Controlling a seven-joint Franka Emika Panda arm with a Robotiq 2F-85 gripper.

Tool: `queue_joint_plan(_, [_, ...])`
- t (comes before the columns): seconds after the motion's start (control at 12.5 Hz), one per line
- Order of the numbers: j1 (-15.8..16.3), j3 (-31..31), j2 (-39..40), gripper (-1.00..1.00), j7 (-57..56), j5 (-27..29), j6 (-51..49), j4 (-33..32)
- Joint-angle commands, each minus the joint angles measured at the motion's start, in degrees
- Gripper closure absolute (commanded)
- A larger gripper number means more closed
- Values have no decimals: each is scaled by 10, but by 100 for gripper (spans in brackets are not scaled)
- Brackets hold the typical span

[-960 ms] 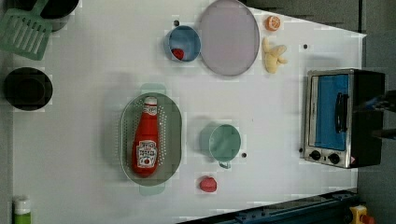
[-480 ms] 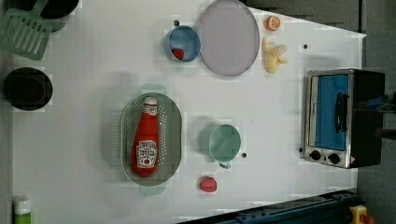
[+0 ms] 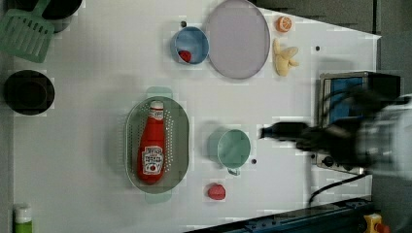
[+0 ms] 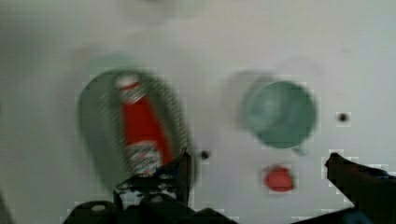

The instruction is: Pick ketchup from strainer and place it on the table

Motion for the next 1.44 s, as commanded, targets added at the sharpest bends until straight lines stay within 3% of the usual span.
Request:
queue_joint_plan(0.08, [9,44,9,-100,23,0,37,-16])
queue_joint_plan(0.4, [11,98,60,-100,28,-8,192,-97])
queue_joint_plan(0.88, [21,104,133,-100,70,-94,402,-228])
queue_joint_plan(1.2, [27,100,216,-100,114,-129,470,-240])
queue_joint_plan(1.44, [29,89,270,-100,151,-191,485,-235])
